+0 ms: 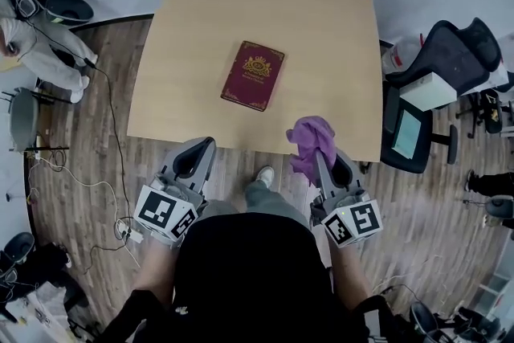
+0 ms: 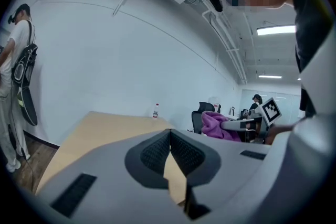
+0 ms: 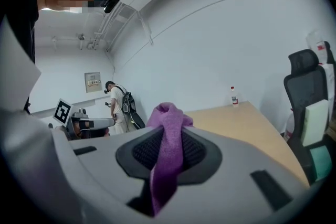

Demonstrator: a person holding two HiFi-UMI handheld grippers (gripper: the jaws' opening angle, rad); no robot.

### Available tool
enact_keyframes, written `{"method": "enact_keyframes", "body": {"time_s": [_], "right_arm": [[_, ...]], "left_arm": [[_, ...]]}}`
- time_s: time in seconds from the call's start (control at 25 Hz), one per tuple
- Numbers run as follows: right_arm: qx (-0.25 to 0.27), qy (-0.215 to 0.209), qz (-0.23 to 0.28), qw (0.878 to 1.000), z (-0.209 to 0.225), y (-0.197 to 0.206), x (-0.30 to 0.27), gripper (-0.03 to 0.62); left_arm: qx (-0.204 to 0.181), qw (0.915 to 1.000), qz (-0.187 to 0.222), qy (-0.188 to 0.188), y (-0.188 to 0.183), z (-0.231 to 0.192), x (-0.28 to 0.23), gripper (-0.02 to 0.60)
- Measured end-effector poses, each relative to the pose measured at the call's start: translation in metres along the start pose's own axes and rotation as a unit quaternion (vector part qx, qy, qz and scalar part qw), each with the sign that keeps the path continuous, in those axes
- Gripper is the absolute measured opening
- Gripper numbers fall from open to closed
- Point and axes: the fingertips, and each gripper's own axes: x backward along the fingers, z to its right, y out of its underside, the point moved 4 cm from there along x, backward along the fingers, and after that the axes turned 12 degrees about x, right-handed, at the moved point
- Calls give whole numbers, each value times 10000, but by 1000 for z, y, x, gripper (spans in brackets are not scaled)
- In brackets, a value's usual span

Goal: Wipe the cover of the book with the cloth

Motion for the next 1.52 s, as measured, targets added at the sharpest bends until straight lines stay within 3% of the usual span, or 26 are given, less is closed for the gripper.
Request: {"method": "enact_keyframes", "body": {"time_s": [0.4, 0.76, 1.16, 1.52], "right_arm": [[-75, -170, -158, 9997, 18, 6, -35, 78], [-135, 534, -303, 9980, 18, -2, -69, 78], [-40, 1171, -362, 9925, 11, -14, -127, 78], [8, 1481, -551, 9874, 6, 14, -172, 78]], "left_arm": [[21, 9996, -273, 1, 2, -17, -42, 20], [-208, 9950, -695, 684, -18, -65, -78, 20], [-538, 9796, -1281, 1452, -18, -117, -111, 20], [-994, 9592, -1868, 1875, 13, -144, -139, 20]]}}
